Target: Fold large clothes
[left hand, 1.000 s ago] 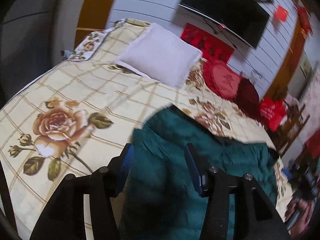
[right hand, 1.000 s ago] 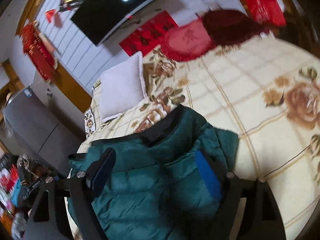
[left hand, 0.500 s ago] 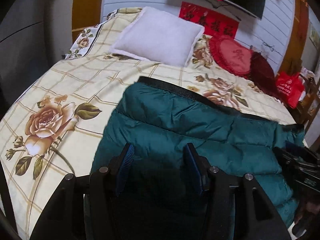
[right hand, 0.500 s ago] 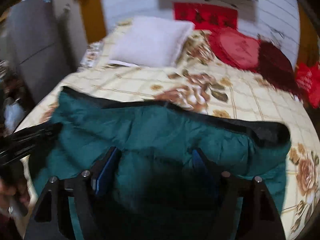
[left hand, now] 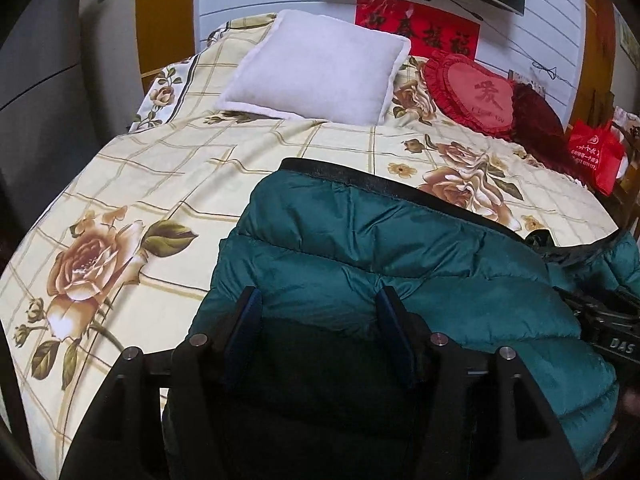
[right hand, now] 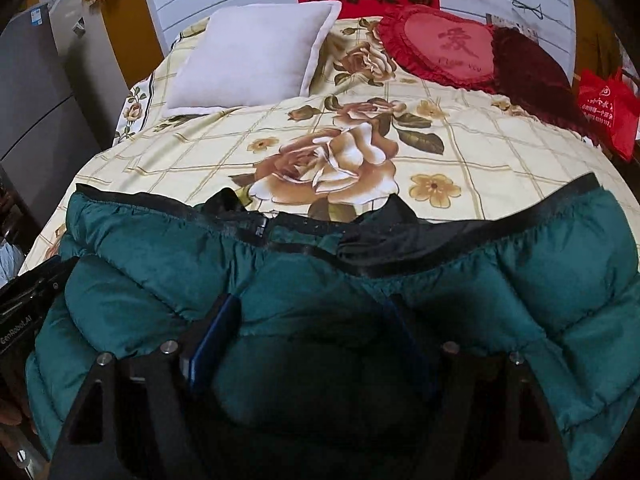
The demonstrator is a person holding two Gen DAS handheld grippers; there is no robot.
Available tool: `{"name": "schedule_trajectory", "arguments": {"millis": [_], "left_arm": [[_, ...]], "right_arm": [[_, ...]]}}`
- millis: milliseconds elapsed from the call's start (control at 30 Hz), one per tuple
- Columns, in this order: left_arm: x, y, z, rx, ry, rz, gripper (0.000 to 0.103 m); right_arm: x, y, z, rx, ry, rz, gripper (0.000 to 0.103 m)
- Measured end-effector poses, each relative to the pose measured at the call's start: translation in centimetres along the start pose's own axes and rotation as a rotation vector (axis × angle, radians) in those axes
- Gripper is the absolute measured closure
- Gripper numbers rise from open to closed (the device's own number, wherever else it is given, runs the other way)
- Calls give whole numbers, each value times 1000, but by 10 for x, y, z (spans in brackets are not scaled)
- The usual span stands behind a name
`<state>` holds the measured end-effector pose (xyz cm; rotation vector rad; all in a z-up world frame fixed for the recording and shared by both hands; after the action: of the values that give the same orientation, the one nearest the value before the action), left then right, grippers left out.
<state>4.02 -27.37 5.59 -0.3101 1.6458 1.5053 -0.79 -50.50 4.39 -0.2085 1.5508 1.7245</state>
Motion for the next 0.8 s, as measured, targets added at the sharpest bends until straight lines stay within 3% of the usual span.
{"name": "schedule_trajectory", "arguments": {"millis": [133,233,300,433,567,800], "left_arm": [[-3,17,0,-46,-20,-13,30],[-8,29,3,-53,-21,-53,30],[-15,30,7,-43,-3,-57,30],[-23,15,11,-32,6,1,30],[-21,-8,7,-33,-14,52,30],[-21,-23,4,-28,-16,70,29]], "right_arm": [[3,51,-8,-122,-3,-98,25],[2,75,-23,-78,-6,-120,25],[0,82,-38,-3,17,-127,25],[-3,74,-67,120,23,-114,25],[-5,55,-83,152,4,-83,25],[-8,25,-91,173,-25,-32,22]]}}
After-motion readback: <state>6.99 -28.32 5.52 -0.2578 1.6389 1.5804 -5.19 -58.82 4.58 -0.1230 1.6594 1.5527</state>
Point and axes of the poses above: each gripper's, at about its wrist camera, not at the fingertips, and y roughly against the way its jaws point, z to its left, x to its underside, the point moved 1 cm from there along -y, roughly the way its jaws point, and after that the axes turned 11 degrees about -y, right-handed, at the moved point
